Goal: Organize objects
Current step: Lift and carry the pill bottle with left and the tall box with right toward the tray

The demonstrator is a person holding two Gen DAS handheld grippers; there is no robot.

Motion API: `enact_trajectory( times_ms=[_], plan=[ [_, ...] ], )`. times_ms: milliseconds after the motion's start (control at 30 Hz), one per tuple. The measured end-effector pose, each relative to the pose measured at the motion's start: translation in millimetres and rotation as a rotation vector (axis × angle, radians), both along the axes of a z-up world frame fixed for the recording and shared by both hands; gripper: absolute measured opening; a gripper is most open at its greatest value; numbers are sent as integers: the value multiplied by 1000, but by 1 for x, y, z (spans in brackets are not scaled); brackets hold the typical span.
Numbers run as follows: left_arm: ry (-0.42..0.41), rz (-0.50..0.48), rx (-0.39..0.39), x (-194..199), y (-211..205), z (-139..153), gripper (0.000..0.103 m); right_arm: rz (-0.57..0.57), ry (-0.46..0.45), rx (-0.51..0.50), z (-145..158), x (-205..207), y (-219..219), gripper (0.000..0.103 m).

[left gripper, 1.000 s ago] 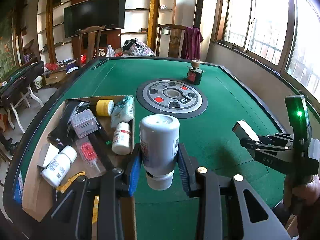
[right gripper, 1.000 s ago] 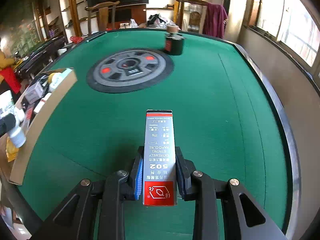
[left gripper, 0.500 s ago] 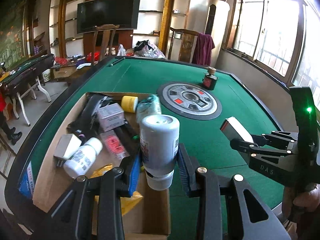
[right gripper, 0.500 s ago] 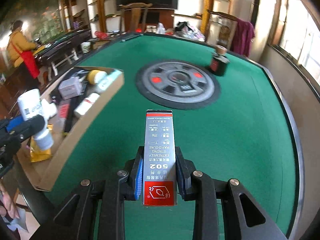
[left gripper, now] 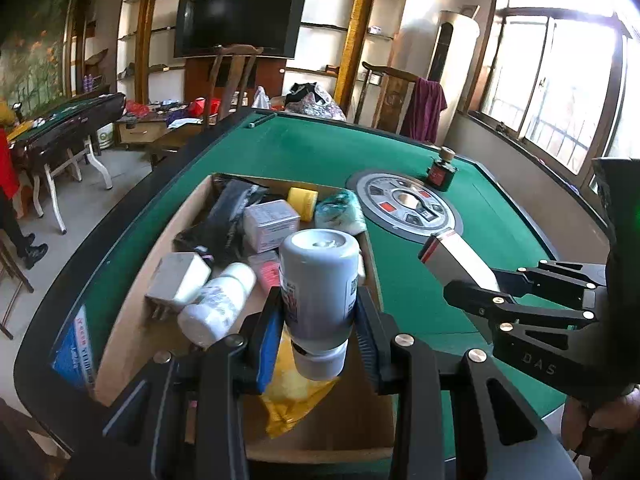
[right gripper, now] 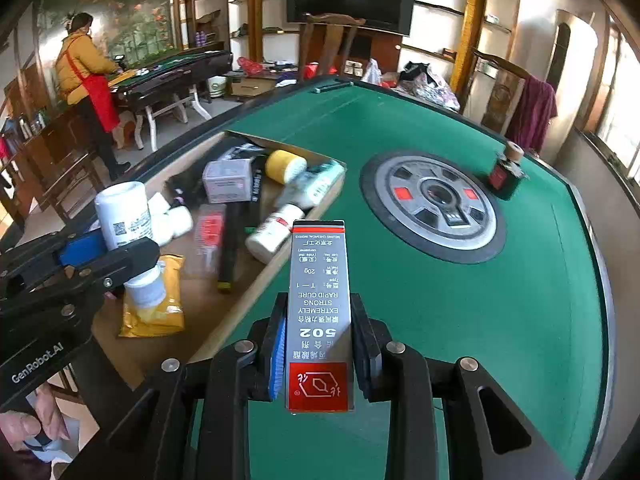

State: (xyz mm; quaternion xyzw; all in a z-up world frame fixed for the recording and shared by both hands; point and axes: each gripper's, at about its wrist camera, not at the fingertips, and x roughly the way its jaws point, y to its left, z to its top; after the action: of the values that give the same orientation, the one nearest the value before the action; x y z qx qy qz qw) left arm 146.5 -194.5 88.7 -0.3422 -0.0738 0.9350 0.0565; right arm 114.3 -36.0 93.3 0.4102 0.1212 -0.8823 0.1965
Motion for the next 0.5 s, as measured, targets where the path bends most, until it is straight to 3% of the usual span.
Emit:
enact_trajectory(
  times_ms=[500],
  plan=[
    [-35,132,-4,12,-67,-7,34,66,-35,-54,3,3,-32,30]
  ],
)
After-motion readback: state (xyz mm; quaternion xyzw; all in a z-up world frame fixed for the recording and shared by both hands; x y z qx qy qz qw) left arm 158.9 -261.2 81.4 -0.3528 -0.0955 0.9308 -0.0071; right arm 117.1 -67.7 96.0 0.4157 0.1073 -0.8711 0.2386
